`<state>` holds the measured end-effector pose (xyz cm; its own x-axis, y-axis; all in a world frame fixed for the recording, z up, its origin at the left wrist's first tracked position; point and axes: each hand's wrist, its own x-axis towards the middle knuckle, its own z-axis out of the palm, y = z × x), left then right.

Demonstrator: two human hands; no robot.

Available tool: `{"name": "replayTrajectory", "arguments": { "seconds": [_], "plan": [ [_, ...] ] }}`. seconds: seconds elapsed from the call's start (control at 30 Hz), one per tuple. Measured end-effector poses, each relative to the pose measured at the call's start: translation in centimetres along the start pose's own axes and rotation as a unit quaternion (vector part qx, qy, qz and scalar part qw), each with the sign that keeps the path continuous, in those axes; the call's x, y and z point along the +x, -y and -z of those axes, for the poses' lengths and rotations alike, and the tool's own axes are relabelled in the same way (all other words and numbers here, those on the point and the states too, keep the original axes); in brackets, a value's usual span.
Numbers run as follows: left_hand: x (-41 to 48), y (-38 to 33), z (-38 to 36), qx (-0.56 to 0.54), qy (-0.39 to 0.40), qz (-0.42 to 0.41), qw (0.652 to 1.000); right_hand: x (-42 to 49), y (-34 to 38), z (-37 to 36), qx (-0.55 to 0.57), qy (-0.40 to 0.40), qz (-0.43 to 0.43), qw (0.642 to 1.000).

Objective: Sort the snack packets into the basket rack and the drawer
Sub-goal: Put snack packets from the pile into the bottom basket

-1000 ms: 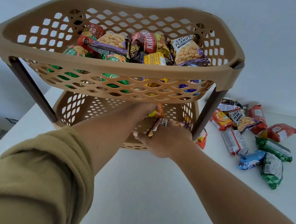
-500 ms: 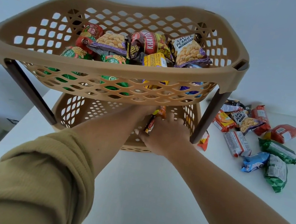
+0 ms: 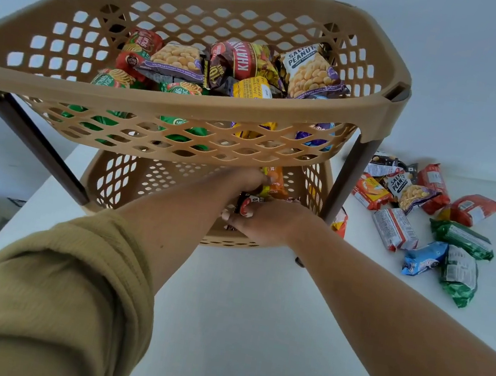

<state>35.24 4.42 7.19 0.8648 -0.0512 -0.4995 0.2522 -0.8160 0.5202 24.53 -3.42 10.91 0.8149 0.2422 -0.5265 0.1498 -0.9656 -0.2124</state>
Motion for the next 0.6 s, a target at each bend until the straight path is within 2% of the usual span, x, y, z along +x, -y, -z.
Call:
{"name": "replayTrajectory", "arguments": {
  "seconds": [0.13, 0.2, 0.27, 0.37, 0.47, 0.53, 0.6],
  "plan": [
    [-1.7, -0.2, -0.2, 0.092, -0.074, 0.005, 0.993, -0.5, -0.1, -0.2, -0.007, -0.06, 0.009, 0.998],
    [-3.0, 0.1, -0.3, 0.043, -0.084, -0.015, 0.995, -1.2, -0.1, -0.3, -0.015, -0.1, 0.005, 0.995],
    [-4.5, 0.9, 0.7, -0.032, -0.109, -0.081, 0.99, -2.3, -0.1, -0.6, -0.029, -0.163, 0.013, 0.986],
    [-8.1, 1.9, 2.7, 0.022, -0.167, -0.163, 0.972, -4.9, -0.1, -1.6, -0.022, -0.276, 0.066, 0.959],
    [-11.0, 2.8, 2.4, 0.012, -0.192, -0.207, 0.959, -7.8, -0.7, -3.6, -0.021, -0.374, 0.094, 0.923],
    [-12.7, 3.9, 1.8, 0.037, -0.212, -0.228, 0.95, -9.9, -1.8, -5.3, -0.037, -0.425, 0.103, 0.899],
    [-14.4, 5.3, 0.7, 0.058, -0.268, -0.267, 0.924, -11.8, -3.2, -7.2, -0.03, -0.453, 0.108, 0.885]
  ]
}}
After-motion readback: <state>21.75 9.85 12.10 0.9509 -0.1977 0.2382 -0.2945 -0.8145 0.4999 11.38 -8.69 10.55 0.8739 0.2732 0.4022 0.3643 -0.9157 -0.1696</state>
